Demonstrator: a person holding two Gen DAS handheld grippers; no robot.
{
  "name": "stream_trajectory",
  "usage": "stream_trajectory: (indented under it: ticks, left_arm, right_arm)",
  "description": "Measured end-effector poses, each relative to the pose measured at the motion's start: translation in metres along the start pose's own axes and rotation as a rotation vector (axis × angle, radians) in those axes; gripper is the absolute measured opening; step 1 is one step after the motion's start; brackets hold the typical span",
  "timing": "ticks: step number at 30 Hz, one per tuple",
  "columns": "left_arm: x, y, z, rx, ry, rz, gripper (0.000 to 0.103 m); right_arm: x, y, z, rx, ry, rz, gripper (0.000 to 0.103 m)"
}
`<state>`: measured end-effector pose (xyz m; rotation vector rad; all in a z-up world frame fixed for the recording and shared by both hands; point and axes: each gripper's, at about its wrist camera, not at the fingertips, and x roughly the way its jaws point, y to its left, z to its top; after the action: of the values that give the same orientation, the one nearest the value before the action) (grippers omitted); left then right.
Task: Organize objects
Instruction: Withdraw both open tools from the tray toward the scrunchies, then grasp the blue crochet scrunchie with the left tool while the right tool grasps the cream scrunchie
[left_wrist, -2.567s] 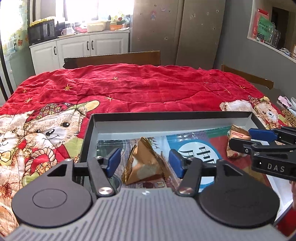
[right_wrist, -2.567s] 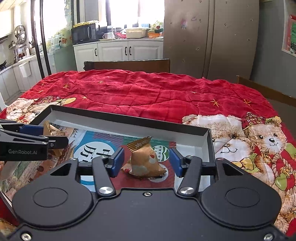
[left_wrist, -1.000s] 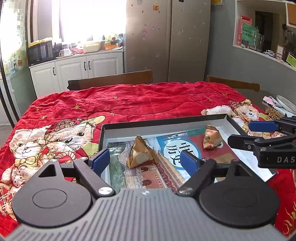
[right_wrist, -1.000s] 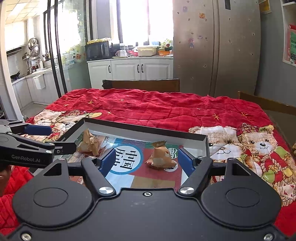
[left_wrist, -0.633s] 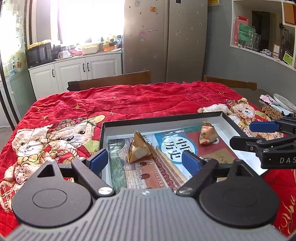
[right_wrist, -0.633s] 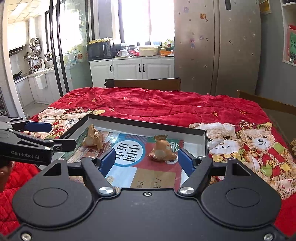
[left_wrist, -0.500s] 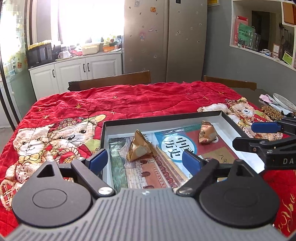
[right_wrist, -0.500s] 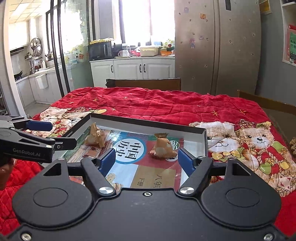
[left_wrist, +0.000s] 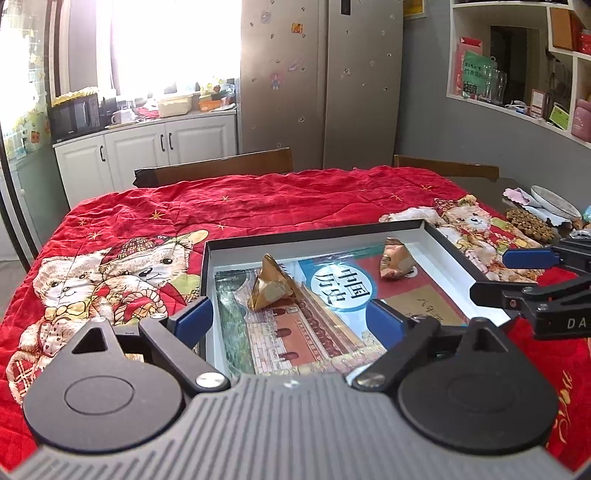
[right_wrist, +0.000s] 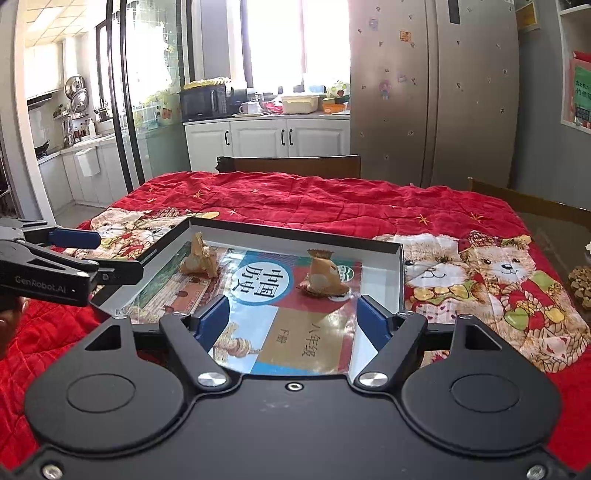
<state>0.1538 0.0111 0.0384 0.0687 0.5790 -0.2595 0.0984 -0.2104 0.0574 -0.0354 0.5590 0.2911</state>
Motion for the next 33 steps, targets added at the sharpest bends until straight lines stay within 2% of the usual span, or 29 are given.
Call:
stream_trajectory:
  ticks: [9,17,19,27,33]
  left_arm:
    - [-0.024,-0.004,-0.016,0.034,-0.007,-0.017,0.096]
    - [-0.044,-0.007,-0.042,0.075,0.012,-0.032,0.096]
    - [-0.047,-0.008,-0.049,0.079,0.019,-0.033,0.096]
    - [-0.049,-0.007,-0.079,0.075,0.077,-0.041,0.095]
    - [-0.05,-0.006,-0.091,0.041,0.091,-0.049,0.09]
  right_arm:
    - [-0.025,0.008,-0.017,-0.035,-0.013,0.019,0.074]
    - [-0.047,0.028,-0.041,-0.101,-0.009,0.062,0.067]
    - [-0.053,0.033,-0.048,-0.112,-0.006,0.075,0.062]
    - [-0.076,0.042,-0.077,-0.146,0.008,0.146,0.056]
    - [-0.089,0.06,-0.094,-0.255,-0.002,0.189,0.053]
